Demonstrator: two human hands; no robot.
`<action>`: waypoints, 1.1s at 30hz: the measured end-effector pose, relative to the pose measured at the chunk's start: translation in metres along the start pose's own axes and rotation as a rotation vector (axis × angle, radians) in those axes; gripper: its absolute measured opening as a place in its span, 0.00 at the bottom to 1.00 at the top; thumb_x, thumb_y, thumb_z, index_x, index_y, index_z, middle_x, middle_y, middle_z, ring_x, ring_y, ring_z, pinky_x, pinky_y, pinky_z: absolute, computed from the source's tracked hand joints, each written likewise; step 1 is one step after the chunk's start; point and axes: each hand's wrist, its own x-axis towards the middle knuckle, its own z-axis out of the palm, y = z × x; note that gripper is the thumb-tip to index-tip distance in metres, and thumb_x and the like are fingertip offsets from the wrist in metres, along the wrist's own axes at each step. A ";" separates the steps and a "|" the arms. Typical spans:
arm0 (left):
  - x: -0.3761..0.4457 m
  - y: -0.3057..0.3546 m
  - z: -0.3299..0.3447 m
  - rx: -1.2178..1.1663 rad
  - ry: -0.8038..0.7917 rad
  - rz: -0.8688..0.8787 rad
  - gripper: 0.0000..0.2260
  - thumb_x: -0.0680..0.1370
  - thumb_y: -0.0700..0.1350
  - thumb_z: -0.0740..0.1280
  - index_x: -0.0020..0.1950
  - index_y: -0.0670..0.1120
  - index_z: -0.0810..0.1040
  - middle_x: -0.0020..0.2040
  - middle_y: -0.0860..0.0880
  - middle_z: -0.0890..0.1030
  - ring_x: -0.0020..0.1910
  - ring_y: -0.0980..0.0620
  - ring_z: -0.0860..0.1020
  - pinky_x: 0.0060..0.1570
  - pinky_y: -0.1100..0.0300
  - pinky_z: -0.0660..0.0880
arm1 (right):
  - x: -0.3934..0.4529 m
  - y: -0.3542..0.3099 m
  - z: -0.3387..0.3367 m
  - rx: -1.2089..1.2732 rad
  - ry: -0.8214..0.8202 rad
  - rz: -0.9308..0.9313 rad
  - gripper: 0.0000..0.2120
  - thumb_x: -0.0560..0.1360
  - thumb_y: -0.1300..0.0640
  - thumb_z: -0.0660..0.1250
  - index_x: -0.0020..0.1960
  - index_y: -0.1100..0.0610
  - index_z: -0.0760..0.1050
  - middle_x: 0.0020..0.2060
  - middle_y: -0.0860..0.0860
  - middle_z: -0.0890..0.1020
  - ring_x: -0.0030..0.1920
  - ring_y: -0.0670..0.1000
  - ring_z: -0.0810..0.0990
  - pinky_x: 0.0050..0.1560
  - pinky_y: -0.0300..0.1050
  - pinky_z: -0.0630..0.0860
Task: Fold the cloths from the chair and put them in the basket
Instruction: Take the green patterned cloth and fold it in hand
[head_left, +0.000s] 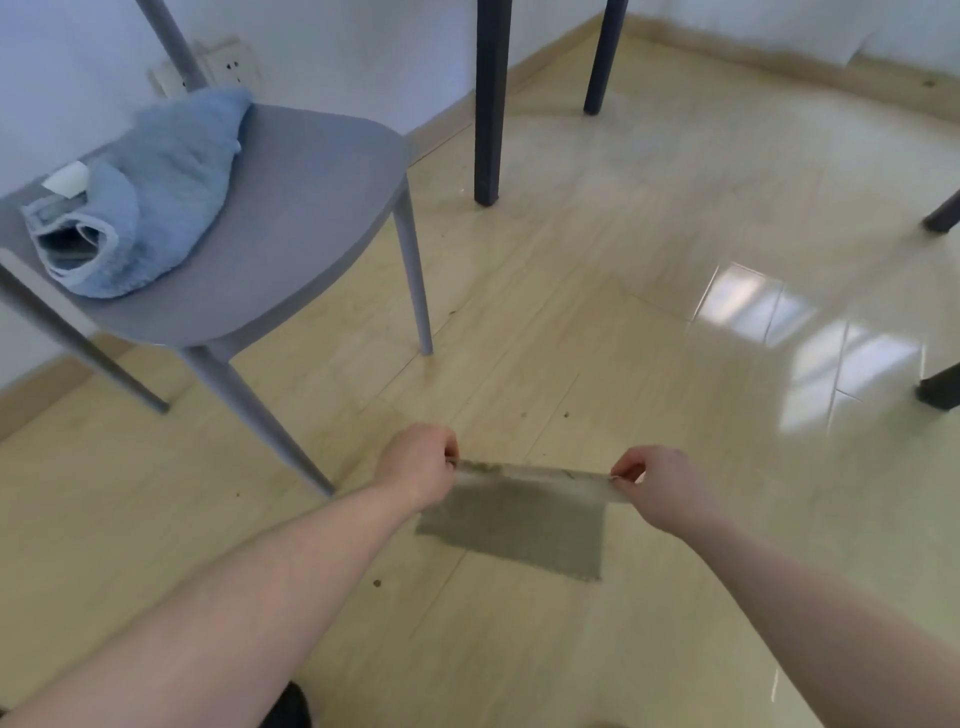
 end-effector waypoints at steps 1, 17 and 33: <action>0.003 -0.001 0.010 -0.032 0.023 -0.018 0.10 0.78 0.41 0.64 0.51 0.52 0.83 0.51 0.50 0.84 0.49 0.47 0.81 0.49 0.54 0.80 | 0.003 0.004 0.007 0.008 0.018 0.001 0.03 0.74 0.54 0.72 0.45 0.47 0.84 0.42 0.44 0.85 0.45 0.49 0.83 0.46 0.44 0.77; -0.008 -0.038 0.101 0.005 -0.136 0.005 0.13 0.82 0.42 0.62 0.59 0.53 0.84 0.55 0.52 0.84 0.50 0.50 0.81 0.51 0.56 0.79 | -0.006 0.045 0.116 -0.111 -0.171 -0.011 0.09 0.75 0.55 0.69 0.48 0.41 0.83 0.49 0.41 0.80 0.51 0.46 0.79 0.53 0.45 0.81; 0.002 -0.022 0.122 0.162 -0.333 0.173 0.33 0.78 0.42 0.68 0.81 0.53 0.60 0.83 0.48 0.51 0.81 0.44 0.54 0.79 0.47 0.59 | 0.009 0.046 0.141 0.414 -0.020 0.534 0.42 0.72 0.47 0.75 0.78 0.55 0.59 0.70 0.56 0.69 0.67 0.59 0.74 0.66 0.58 0.77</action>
